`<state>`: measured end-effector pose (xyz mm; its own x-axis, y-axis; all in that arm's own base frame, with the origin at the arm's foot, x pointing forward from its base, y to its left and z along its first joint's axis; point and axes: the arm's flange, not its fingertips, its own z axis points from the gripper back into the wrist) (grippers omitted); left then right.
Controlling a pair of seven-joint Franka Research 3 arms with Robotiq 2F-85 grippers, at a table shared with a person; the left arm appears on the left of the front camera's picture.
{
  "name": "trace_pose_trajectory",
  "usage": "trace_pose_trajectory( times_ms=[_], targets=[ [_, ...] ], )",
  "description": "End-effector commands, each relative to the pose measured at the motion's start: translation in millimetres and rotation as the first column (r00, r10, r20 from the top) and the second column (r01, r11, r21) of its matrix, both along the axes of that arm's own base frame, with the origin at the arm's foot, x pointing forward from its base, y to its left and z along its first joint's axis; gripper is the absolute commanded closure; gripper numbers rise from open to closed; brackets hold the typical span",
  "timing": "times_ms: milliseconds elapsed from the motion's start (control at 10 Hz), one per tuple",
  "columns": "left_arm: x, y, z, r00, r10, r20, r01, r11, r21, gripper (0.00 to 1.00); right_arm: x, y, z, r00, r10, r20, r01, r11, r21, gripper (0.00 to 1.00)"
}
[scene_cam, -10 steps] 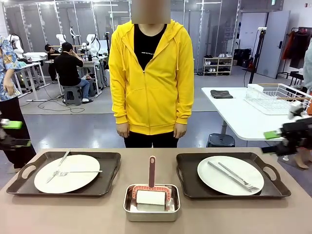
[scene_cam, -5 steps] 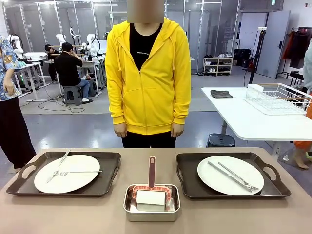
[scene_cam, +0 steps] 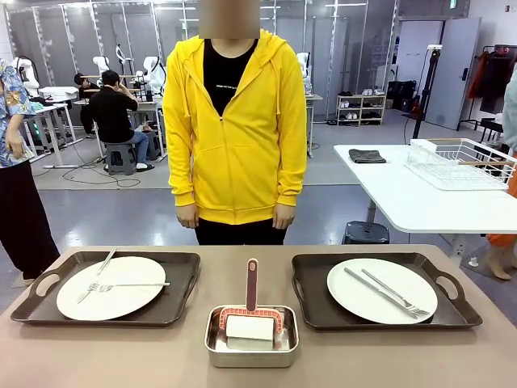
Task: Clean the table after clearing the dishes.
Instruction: When the left (or right) Handle tray is removed, use the left hand (or right hand) to clean the left (or right) side of the table with the Lint Roller.
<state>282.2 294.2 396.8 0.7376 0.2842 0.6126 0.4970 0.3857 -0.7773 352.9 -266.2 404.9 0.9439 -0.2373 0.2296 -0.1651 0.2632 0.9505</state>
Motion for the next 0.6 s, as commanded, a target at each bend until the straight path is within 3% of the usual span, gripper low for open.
trace_pose_trajectory(
  times_ms=[0,100,500],
  targets=[
    [7.6,-8.0,4.5,0.998,0.02,-0.053,-0.02,1.0,0.017,0.0,3.0,5.3,-1.6,0.999,0.033,-0.012,-0.034,0.998,-0.052,0.0],
    [0.0,0.0,0.0,1.0,0.0,0.0,0.0,1.0,0.0,0.0,0.0,0.0,0.0,1.0,0.0,0.0,0.0,1.0,0.0,0.0],
    [0.0,0.0,0.0,1.0,0.0,0.0,0.0,1.0,0.0,0.0,0.0,0.0,0.0,1.0,0.0,0.0,0.0,1.0,0.0,0.0]
  ],
)
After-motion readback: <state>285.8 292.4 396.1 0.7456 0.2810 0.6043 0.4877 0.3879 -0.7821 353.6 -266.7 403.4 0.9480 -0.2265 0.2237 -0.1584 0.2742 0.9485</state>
